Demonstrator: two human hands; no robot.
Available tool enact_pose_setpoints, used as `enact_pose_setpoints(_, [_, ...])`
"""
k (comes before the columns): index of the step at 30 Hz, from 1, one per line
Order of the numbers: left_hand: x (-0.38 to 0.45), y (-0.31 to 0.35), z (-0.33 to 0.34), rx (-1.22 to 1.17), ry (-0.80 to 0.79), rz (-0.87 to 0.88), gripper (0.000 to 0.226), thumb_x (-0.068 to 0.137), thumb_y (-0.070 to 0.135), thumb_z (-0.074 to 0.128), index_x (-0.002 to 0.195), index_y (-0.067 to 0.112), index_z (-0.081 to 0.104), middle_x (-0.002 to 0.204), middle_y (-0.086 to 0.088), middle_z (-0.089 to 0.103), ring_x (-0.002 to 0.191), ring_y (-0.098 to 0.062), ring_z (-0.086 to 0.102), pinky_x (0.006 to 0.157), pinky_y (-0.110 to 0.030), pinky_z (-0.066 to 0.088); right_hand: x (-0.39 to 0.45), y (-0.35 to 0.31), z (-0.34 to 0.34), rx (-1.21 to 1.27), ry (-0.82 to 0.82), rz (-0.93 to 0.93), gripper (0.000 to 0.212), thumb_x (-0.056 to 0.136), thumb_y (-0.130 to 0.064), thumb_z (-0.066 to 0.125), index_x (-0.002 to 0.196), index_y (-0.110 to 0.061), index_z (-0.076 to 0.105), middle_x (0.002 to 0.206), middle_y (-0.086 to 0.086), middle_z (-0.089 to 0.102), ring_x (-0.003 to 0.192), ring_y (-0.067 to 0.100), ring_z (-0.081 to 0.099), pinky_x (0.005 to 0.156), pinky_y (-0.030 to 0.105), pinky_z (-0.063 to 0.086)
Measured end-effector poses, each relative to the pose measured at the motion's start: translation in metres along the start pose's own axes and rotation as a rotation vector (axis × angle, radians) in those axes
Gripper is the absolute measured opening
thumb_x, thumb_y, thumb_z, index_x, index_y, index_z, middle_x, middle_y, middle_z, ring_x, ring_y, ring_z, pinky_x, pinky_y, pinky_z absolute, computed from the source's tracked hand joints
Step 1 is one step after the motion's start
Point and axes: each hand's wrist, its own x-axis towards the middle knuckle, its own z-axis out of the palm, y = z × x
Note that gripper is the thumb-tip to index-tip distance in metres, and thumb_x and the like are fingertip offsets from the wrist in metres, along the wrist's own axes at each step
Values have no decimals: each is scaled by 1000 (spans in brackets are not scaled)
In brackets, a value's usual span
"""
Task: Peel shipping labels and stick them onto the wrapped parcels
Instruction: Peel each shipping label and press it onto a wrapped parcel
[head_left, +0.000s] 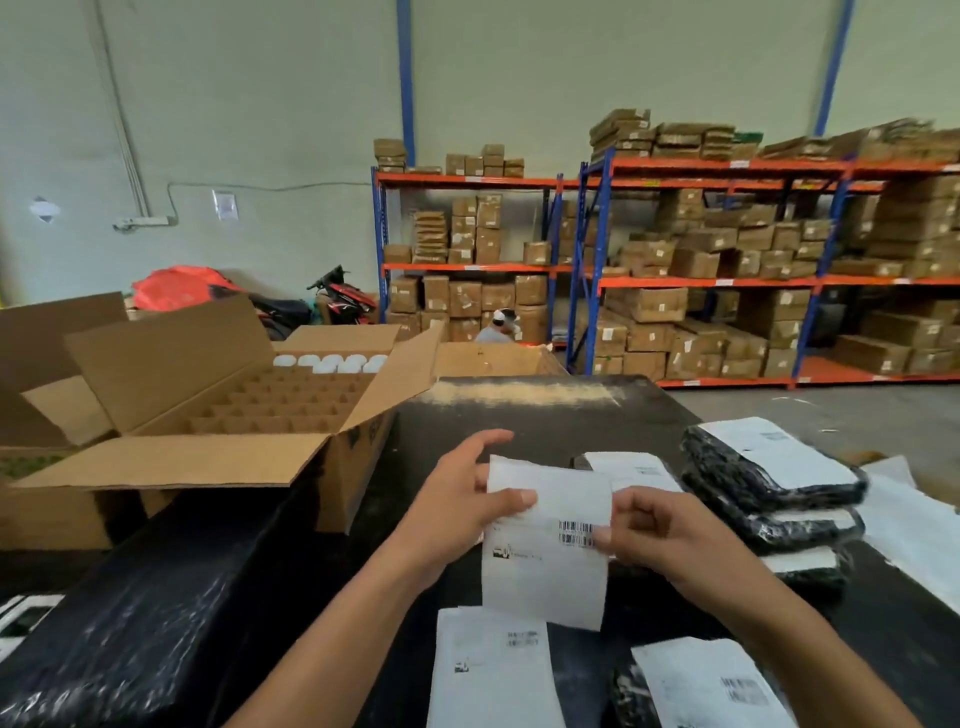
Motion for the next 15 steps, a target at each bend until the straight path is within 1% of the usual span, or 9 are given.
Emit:
enact_pose_setpoints(1, [2, 5, 2, 3, -20, 10, 58, 85, 5, 68, 132, 28, 42, 102, -6, 74, 93, -19, 72, 85, -38, 57, -1, -6, -7, 4, 48, -25, 9, 80, -12, 72, 87, -10, 67, 84, 7, 73, 81, 23, 70, 76, 30, 56])
enact_pose_setpoints(2, [4, 9, 3, 9, -38, 21, 58, 85, 4, 67, 131, 28, 43, 102, -7, 75, 94, -19, 71, 86, -38, 57, -2, -12, -14, 2, 95, -43, 13, 80, -11, 72, 91, -13, 66, 82, 4, 73, 78, 17, 70, 73, 26, 55])
enact_pose_setpoints(4, [8, 17, 7, 15, -71, 39, 57, 84, 3, 67, 129, 29, 44, 102, -7, 74, 95, -20, 71, 88, -39, 56, -3, -24, -27, -24, 150, -78, 19, 81, -10, 70, 98, -17, 64, 81, 3, 73, 76, 10, 69, 72, 22, 51])
enact_pose_setpoints(6, [10, 25, 12, 28, -103, 47, 55, 84, 3, 67, 125, 32, 45, 103, -7, 74, 96, -21, 71, 90, -42, 55, -3, -30, -37, -51, 157, -93, 21, 83, -9, 68, 101, -18, 63, 81, 3, 74, 76, 10, 70, 74, 22, 50])
enact_pose_setpoints(9, [14, 32, 17, 66, -144, 54, 55, 85, 3, 67, 127, 32, 45, 101, -6, 75, 96, -20, 71, 92, -43, 54, -6, -36, -47, -97, 166, -108, 21, 85, -6, 64, 103, -17, 61, 79, 4, 75, 77, 14, 70, 76, 24, 51])
enact_pose_setpoints(13, [18, 36, 22, 107, -172, 45, 55, 85, 5, 67, 127, 32, 45, 99, -2, 76, 93, -15, 71, 89, -37, 55, -10, -40, -53, -115, 152, -109, 21, 86, 0, 61, 101, -16, 61, 78, 6, 75, 76, 18, 71, 79, 31, 54])
enact_pose_setpoints(15, [19, 37, 24, 117, -187, 45, 56, 85, 5, 67, 129, 31, 44, 99, -2, 76, 94, -15, 71, 90, -36, 54, -12, -41, -53, -130, 136, -111, 22, 86, 0, 62, 100, -16, 61, 77, 5, 75, 76, 19, 72, 81, 33, 56])
